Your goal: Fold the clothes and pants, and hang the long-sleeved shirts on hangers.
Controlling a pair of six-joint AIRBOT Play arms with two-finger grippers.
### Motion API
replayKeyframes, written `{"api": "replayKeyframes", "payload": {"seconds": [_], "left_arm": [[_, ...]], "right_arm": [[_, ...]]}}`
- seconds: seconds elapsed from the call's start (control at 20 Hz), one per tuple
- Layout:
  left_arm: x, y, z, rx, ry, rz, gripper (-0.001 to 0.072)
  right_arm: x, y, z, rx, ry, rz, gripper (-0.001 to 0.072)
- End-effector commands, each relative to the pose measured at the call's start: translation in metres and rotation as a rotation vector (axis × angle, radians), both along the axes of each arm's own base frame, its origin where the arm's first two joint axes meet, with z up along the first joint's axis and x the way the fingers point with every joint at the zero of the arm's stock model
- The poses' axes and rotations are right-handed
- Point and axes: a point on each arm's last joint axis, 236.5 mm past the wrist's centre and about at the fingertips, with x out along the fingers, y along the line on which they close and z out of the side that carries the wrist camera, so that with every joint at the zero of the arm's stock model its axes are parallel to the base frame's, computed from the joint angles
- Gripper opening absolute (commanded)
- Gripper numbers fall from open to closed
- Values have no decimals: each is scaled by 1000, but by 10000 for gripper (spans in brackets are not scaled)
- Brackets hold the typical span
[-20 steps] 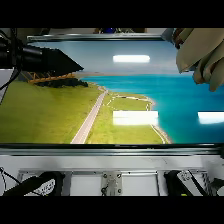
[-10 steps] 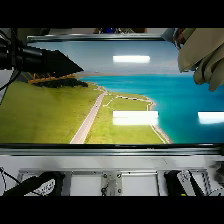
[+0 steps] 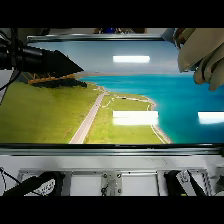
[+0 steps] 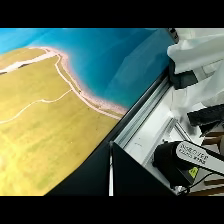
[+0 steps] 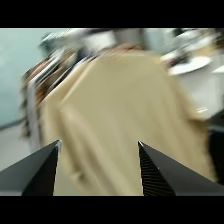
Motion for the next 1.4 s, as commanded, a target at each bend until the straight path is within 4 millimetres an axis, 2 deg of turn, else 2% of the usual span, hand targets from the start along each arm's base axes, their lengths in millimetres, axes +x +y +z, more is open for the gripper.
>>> {"api": "replayKeyframes", "payload": {"seconds": [0.0, 0.05, 0.15, 0.2, 0.3, 0.4, 0.5, 0.6, 0.7, 0.75, 0.8, 0.85, 1.35], "left_arm": [[6, 5, -5, 37, -32, 13, 18], [13, 11, -10, 66, -41, 43, 18], [25, 21, -21, 128, -48, 113, 18], [30, 22, -29, 148, -50, 148, 17], [30, 15, -51, 165, -46, 180, 18], [20, 0, -74, 153, -22, 182, 18], [10, -14, -95, 151, 6, 162, 18], [-1, -24, -111, 159, 35, 134, 18], [-9, -31, -122, 170, 58, 107, 18], [-10, -34, -123, 171, 62, 97, 18], [-11, -36, -123, 171, 58, 91, 18], [-11, -36, -122, 170, 58, 92, 18], [-11, -36, -123, 170, 59, 92, 18]], "right_arm": [[70, 106, -54, -115, 221, 495, 525], [83, 140, -75, -128, 284, 628, 489], [97, 216, -115, -133, 392, 900, 489], [97, 260, -141, -131, 463, 1045, 489], [85, 326, -193, -156, 617, 1245, 489], [68, 375, -243, -214, 763, 1366, 489], [54, 405, -279, -270, 864, 1438, 489], [42, 425, -298, -286, 914, 1497, 489], [36, 436, -307, -288, 939, 1534, 464], [34, 439, -308, -289, 944, 1544, 320], [33, 440, -308, -291, 943, 1547, 91], [33, 440, -308, -292, 943, 1547, 27], [33, 440, -308, -292, 943, 1547, 26]]}}
